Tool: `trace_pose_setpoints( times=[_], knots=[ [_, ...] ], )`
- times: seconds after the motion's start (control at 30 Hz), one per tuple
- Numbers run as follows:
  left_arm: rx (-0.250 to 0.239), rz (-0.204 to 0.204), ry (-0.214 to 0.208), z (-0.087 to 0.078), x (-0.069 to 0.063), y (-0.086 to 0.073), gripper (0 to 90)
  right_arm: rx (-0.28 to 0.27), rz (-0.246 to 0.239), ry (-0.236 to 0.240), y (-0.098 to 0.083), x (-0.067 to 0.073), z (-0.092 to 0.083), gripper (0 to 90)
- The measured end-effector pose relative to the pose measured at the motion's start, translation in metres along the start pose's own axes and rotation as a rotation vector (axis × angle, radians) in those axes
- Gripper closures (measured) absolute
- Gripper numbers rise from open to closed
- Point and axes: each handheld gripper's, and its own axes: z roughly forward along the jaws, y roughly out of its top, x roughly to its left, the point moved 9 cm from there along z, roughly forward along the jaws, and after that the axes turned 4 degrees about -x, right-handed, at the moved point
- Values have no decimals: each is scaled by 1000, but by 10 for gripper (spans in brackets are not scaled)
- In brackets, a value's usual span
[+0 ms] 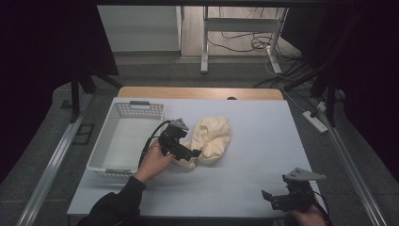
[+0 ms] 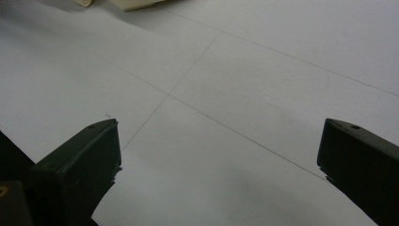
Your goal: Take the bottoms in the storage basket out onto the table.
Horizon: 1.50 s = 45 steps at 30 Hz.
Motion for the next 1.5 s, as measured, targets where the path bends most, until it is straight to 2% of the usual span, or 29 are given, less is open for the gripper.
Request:
trace_pose_setpoints(
  times=[0.3, 0.67, 0.97, 1.5],
  knots=[
    [-12, -32, -13, -10, -2, -3, 0, -3, 2, -1, 0, 0, 0, 5],
    [-45, -56, -4, -25, 1, -7, 0, -8, 6, 0, 1, 0, -1, 5],
    [-61, -79, 8, -35, 2, -13, 0, -11, 9, 2, 1, -1, -1, 5],
    [-79, -97, 42, -51, 2, -26, 0, -18, 20, 3, 1, -2, -2, 5]
  ],
)
